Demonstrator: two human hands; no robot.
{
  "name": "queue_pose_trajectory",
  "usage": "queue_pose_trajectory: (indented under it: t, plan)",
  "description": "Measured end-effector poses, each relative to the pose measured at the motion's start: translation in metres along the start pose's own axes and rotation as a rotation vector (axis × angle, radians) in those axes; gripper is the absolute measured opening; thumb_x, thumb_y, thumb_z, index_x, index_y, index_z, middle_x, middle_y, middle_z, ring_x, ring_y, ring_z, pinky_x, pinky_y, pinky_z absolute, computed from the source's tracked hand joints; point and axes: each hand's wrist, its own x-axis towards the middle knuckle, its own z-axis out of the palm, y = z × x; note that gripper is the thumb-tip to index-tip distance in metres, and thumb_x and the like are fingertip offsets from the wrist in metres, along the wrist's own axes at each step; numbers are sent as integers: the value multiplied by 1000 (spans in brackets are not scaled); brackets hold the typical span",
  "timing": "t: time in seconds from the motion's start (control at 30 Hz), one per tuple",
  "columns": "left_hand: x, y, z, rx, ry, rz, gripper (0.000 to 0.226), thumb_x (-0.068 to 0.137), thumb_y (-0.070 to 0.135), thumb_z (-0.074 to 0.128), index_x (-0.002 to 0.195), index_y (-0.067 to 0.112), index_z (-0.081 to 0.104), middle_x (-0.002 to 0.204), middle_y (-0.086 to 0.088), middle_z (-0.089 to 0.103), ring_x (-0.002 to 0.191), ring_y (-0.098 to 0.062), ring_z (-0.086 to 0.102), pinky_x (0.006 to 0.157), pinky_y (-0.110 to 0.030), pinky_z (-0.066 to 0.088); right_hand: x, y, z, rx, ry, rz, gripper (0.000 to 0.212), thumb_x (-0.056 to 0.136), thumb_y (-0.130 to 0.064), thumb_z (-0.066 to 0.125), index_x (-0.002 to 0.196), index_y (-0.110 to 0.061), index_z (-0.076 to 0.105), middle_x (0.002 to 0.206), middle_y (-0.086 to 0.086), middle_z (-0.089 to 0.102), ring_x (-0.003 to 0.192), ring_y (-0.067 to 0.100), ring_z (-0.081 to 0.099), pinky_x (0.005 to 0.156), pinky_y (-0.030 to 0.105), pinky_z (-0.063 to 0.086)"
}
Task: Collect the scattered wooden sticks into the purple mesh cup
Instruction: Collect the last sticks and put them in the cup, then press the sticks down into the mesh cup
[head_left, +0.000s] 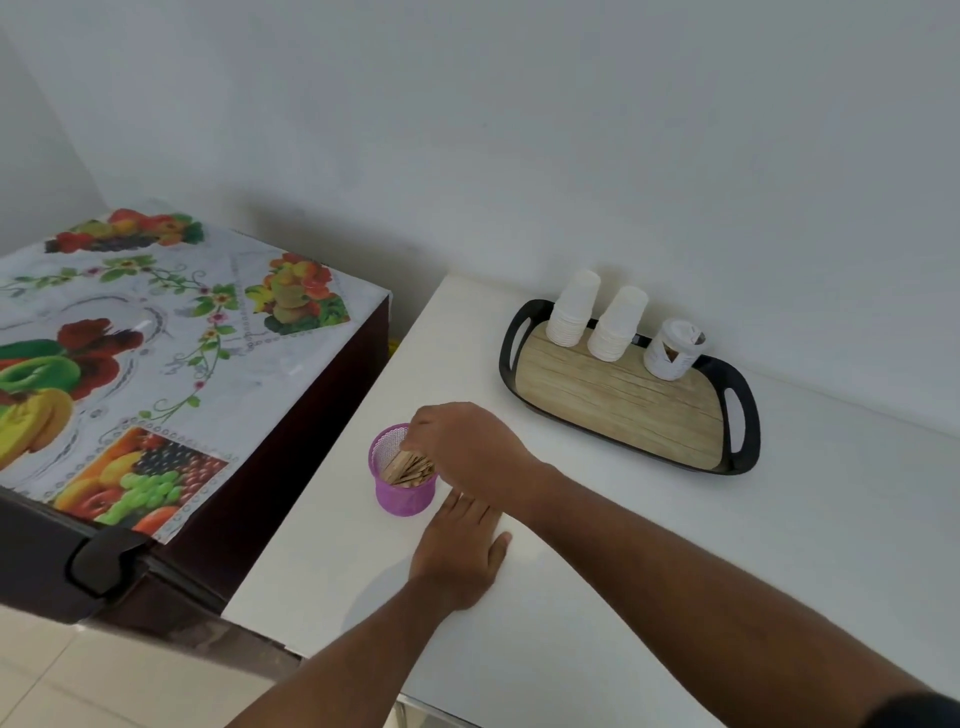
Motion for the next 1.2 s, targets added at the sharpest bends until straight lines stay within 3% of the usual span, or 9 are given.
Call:
queue_pose_trajectory:
  t: [0.13,0.27,0.43,0.5,0.7,0.87,0.93,1.03,1.2]
  plan:
    - [1,-3,4,-38,-13,-25,72,99,62,15,156,24,37,161,4,42,149,-21,39,119,-30,16,22,-5,1,-16,-162,30,45,98,-20,70,140,-8,60,137,12,66,121,30,67,106,41,54]
    - [0,-1,-1,-77,-3,-33,63,102,56,24,154,24,38,161,3,41,149,-20,38,122,-30,19,28,-2,19,-36,-179,36,50,95,-24,74,142,-13,60,140,7,64,124,26,64,107,40,53]
    - [-1,-2,1,-132,-4,-81,54,100,56,27,137,25,52,140,4,62,127,-20,59,109,-35,49,9,5,47,280,199,104,60,87,-28,80,143,-22,59,149,0,57,138,19,48,110,38,49]
    - [-1,-3,4,-187,26,-97,46,99,56,30,128,29,54,127,6,68,114,-17,65,99,-30,55,4,3,55,420,326,210,67,89,-44,74,149,-26,49,156,-5,49,145,17,40,116,40,40]
    - [-1,-5,15,-230,29,-103,46,104,54,32,147,40,29,148,11,53,135,-14,51,112,-27,42,-1,-1,81,467,163,237,98,86,-74,58,163,-30,16,173,-9,13,160,16,9,128,50,21]
    - [1,-5,22,-139,43,-87,49,105,54,22,151,38,21,155,8,44,146,-19,40,114,-28,27,1,-6,80,591,183,352,121,69,-81,72,159,-41,1,171,-12,13,159,20,16,124,47,30]
    - [0,-7,25,-41,28,-71,57,103,58,5,156,37,5,166,6,25,155,-22,21,119,-35,13,2,-9,84,635,142,367,127,64,-73,82,157,-45,0,167,-12,22,153,20,29,118,45,41]
    - [-2,-7,24,-59,53,-61,69,91,57,-23,153,37,0,166,5,28,154,-21,25,118,-33,13,4,-10,90,711,185,407,128,63,-62,89,156,-47,2,160,-11,36,145,20,44,111,41,51]
    - [-2,-6,16,-151,79,-84,59,98,56,10,153,36,18,157,10,43,145,-16,41,115,-24,21,-3,-7,94,791,323,413,126,61,-58,92,155,-49,8,150,-13,47,134,14,53,104,34,56]
